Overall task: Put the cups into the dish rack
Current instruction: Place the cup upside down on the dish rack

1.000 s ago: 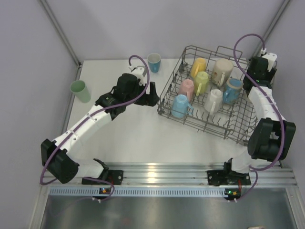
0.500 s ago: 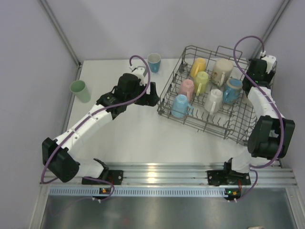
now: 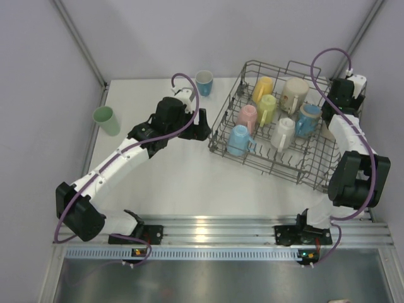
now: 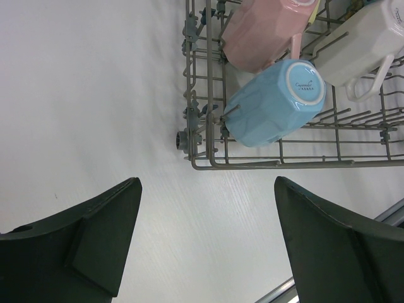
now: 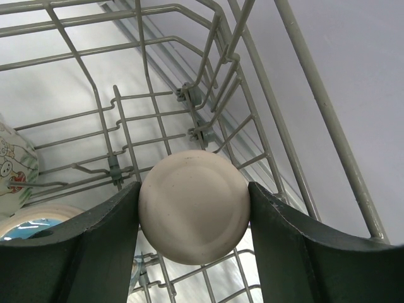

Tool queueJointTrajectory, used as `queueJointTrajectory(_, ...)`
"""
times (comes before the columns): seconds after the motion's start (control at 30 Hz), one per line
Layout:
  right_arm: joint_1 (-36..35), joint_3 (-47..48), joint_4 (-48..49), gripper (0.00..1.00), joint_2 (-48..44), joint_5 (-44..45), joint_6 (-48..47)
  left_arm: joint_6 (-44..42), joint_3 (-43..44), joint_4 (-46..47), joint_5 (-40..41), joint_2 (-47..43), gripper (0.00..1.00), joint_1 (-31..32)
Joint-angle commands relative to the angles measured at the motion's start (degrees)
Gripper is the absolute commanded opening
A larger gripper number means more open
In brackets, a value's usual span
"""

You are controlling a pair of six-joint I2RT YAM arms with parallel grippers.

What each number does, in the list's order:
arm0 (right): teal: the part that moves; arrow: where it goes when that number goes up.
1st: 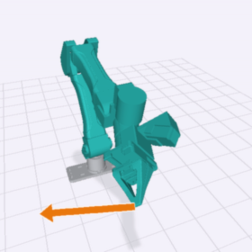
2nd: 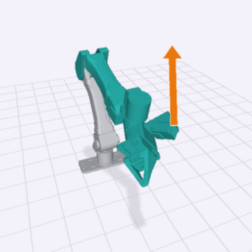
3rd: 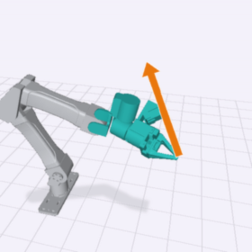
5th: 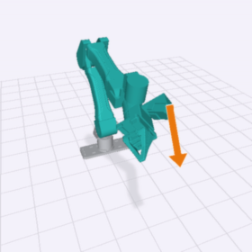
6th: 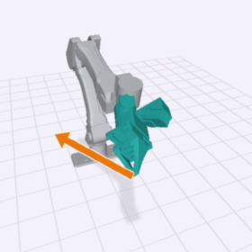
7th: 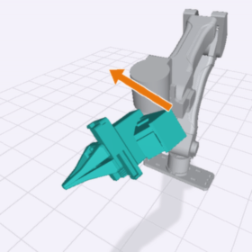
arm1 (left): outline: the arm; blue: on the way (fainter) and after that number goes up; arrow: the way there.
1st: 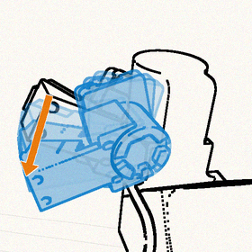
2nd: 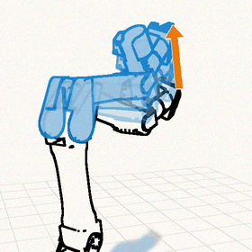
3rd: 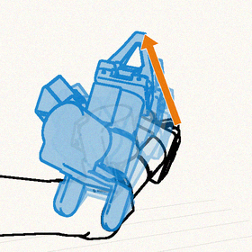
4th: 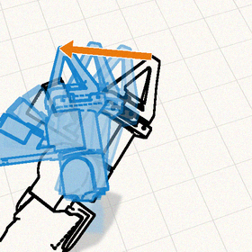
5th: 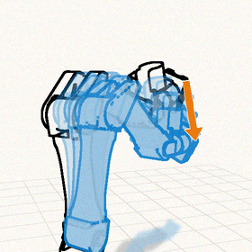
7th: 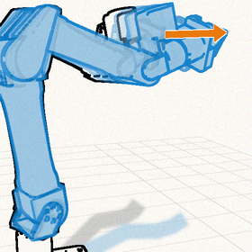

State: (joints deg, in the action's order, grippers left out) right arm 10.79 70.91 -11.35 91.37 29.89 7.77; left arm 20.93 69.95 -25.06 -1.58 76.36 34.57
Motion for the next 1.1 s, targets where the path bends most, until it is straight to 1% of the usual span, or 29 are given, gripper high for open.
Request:
queueJointTrajectory(0.0, 0.9, 2.0, -0.5, 0.63, -1.2, 1.0, 0.7, 0.2, -0.3, 3.1, 0.8, -1.5, 0.91, -0.3)
queueJointTrajectory(0.13, 1.1, 2.9, -2.8, 0.71, -2.0, 2.2, 1.2, 0.3, -0.3, 3.1, 0.7, -1.8, 0.91, -0.3)
queueJointTrajectory(0.3, 1.3, 2.7, -3.2, 0.76, -3.6, 2.4, 1.3, 0.1, -0.5, 3.1, 0.7, -2.6, 0.92, -0.4)
queueJointTrajectory(0.53, 2.0, 5.4, -6.5, 0.78, -3.4, 2.7, 1.8, 0.0, -0.3, 3.1, 0.7, -2.8, 0.92, -0.5)
queueJointTrajectory(0.67, 2.1, 8.1, -10.3, 0.79, -3.1, 3.7, 2.2, -0.3, -0.3, 3.1, 1.0, -2.9, 0.92, -0.5)
queueJointTrajectory(0.77, 2.4, 9.6, -13.9, 0.80, -4.6, 4.1, 3.4, -0.4, -0.2, 3.0, 1.0, -2.9, 0.92, -0.7)
queueJointTrajectory(0.83, 2.5, 8.5, -14.0, 0.79, -6.7, 3.0, 3.3, -0.4, 0.3, 3.1, 1.0, -3.1, 0.92, -0.9)
queueJointTrajectory(0.93, 2.7, 7.4, -14.1, 0.75, -9.0, 1.0, 3.3, -0.5, 0.6, 3.0, 1.0, -3.8, 0.92, -1.0)
queueJointTrajectory(0.97, 2.7, 7.2, -13.8, 0.71, -9.6, -0.3, 3.3, -0.5, 0.8, 3.1, 1.0, -4.0, 0.91, -1.0)
queueJointTrajectory(1.03, 2.7, 7.8, -14.3, 0.67, -10.8, -6.2, 3.7, -0.5, 1.1, 3.1, 1.0, -4.4, 0.91, -1.1)
queueJointTrajectory(1.07, 2.6, 9.7, -15.4, 0.63, -10.9, -8.8, 4.0, -0.3, 1.8, 3.1, 1.0, -4.2, 0.92, -1.3)
